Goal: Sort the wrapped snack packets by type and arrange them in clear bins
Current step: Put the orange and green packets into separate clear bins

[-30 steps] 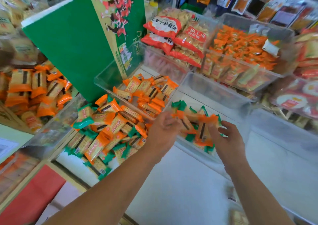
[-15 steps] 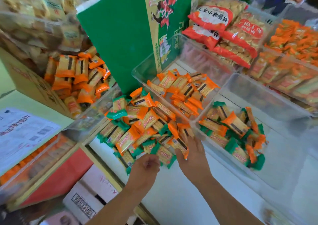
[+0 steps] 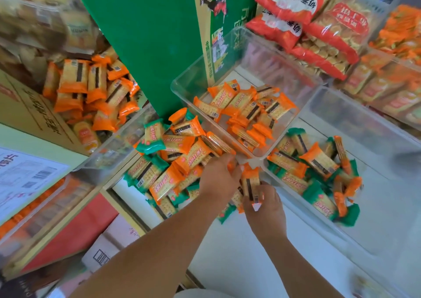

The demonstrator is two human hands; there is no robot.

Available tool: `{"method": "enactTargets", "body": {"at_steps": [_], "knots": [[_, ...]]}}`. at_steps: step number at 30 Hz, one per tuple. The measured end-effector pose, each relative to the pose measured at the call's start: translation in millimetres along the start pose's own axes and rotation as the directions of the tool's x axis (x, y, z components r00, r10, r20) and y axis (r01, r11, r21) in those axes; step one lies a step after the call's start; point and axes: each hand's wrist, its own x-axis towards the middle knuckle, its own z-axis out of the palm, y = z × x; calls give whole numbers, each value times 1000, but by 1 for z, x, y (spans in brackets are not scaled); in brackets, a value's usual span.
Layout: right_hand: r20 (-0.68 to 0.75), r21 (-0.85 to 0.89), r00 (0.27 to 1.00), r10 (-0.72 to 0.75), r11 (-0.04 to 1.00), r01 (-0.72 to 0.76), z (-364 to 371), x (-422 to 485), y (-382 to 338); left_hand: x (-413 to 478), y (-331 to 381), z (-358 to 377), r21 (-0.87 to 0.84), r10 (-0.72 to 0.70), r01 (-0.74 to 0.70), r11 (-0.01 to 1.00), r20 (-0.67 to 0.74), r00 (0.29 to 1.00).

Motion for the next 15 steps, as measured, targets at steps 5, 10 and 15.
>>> {"method": "enactTargets", "body": {"at_steps": [5, 10, 15], "knots": [[81, 21, 989, 125, 992, -127, -12, -15, 16, -23, -26, 11, -167, -99, 89, 982, -53, 994], [139, 260, 930, 340, 894, -365, -20, -39, 28, -73, -44, 6, -335, -230, 204, 920, -38, 972], [109, 306, 919, 379, 867, -394, -17, -40, 22, -80, -52, 25, -245, -326, 324, 914, 37, 945]]}}
